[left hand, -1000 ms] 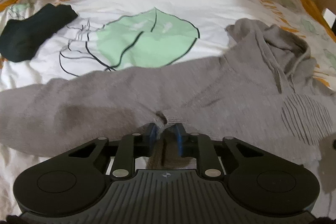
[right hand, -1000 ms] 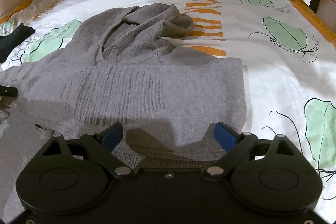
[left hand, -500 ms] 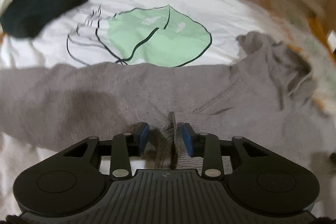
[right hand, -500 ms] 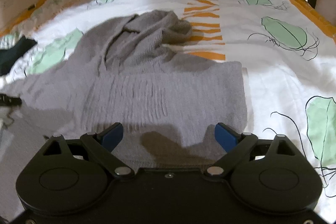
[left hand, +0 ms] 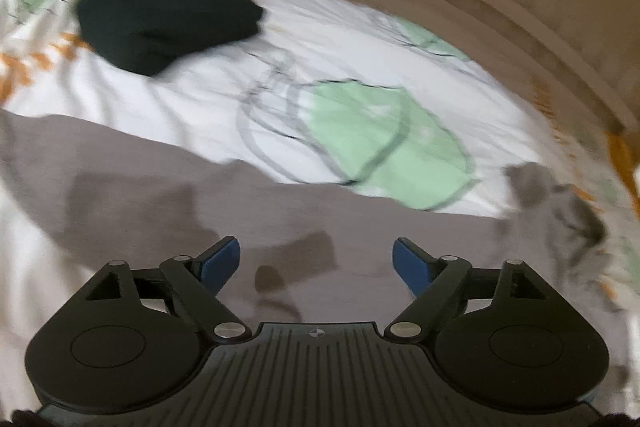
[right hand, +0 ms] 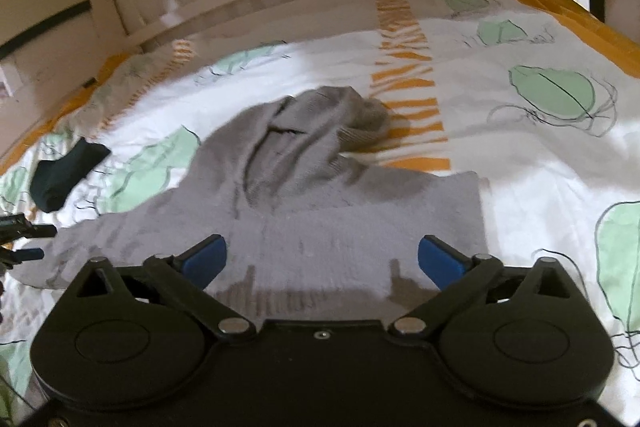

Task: Fold large clothes
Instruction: 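Reach the left gripper to the other sleeve cuff and grasp it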

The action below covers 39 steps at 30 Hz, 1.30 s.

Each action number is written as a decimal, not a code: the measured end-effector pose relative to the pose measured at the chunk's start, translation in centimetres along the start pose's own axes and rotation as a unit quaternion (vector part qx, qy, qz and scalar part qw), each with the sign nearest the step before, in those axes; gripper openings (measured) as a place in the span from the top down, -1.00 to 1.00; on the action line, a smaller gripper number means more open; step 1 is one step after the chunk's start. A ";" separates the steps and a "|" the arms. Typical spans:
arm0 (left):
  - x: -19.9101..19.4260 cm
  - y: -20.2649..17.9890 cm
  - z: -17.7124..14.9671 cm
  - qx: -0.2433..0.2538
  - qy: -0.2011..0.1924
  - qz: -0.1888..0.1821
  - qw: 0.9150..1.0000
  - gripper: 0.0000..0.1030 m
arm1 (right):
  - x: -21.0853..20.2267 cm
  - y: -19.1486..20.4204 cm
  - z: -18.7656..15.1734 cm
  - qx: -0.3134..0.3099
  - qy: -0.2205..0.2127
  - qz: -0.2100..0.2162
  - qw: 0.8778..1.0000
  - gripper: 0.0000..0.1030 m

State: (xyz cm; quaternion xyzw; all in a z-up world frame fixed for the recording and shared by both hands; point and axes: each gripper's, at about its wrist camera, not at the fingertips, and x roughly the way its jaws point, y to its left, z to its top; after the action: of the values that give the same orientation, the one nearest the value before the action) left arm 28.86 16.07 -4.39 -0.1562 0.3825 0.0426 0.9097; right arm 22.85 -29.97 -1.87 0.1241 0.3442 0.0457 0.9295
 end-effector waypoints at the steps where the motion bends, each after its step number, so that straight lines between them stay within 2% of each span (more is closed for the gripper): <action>1: 0.1 0.8 0.0 0.001 -0.001 0.013 1.000 -0.72 | 0.0 0.2 0.0 0.002 -0.002 0.005 1.000 -0.99; 4: 0.1 3.8 0.5 -0.010 0.006 0.043 0.999 -0.79 | 0.0 0.7 -0.2 0.011 0.000 0.027 1.000 -0.99; 7: -0.3 7.1 1.4 -0.046 0.009 0.066 0.997 -0.83 | 0.0 1.2 -0.4 0.013 0.002 0.043 0.999 -0.99; 12: -0.6 12.5 3.1 -0.091 0.009 0.109 0.990 -0.84 | 0.1 2.5 -0.9 0.000 0.004 0.058 0.998 -0.99; 14: -0.2 14.7 3.3 -0.099 0.008 0.133 0.986 -0.84 | 0.3 2.9 -1.1 0.002 0.008 0.063 0.998 -0.99; 16: 0.3 16.3 2.9 -0.115 0.010 0.141 0.983 -0.84 | 0.5 3.2 -1.4 0.003 0.015 0.069 0.998 -0.99; 18: 1.0 18.0 2.4 -0.142 0.006 0.132 0.981 -0.86 | 0.8 3.4 -1.8 0.007 0.023 0.073 0.997 -0.99; 19: 1.3 18.5 2.3 -0.150 -0.003 0.124 0.981 -0.98 | 1.0 3.5 -2.0 0.010 0.027 0.074 0.997 -0.99; 20: 1.5 18.5 2.5 -0.149 -0.011 0.118 0.982 -0.99 | 1.2 3.6 -2.2 0.014 0.031 0.076 0.997 -0.99; 26: 3.1 18.0 3.9 -0.112 -0.025 0.147 0.983 -0.99 | 2.2 4.3 -3.1 0.032 0.052 0.088 0.994 -0.99; 28: 3.3 18.1 4.1 -0.103 -0.028 0.146 0.984 -0.99 | 2.4 4.8 -3.4 0.030 0.054 0.090 0.994 -0.99; 31: 3.6 18.8 4.6 -0.103 -0.035 0.128 0.986 -0.98 | 2.5 5.6 -3.8 0.026 0.056 0.101 0.993 -0.99; 36: 3.6 20.4 5.2 -0.146 -0.048 0.095 0.984 -0.97 | 2.6 6.6 -4.1 0.025 0.062 0.116 0.991 -0.99; 37: 3.4 20.6 5.2 -0.156 -0.052 0.090 0.982 -0.94 | 2.6 6.7 -4.1 0.024 0.062 0.118 0.991 -0.99; 39: 3.2 20.8 5.2 -0.167 -0.057 0.086 0.981 -0.65 | 2.7 7.0 -4.2 0.024 0.062 0.121 0.990 -0.99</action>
State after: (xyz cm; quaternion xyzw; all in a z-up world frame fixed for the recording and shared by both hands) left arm 30.55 37.34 -8.41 -0.2696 0.3291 0.1923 0.8843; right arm 22.19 -21.96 -4.78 0.1837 0.3846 0.1571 0.8909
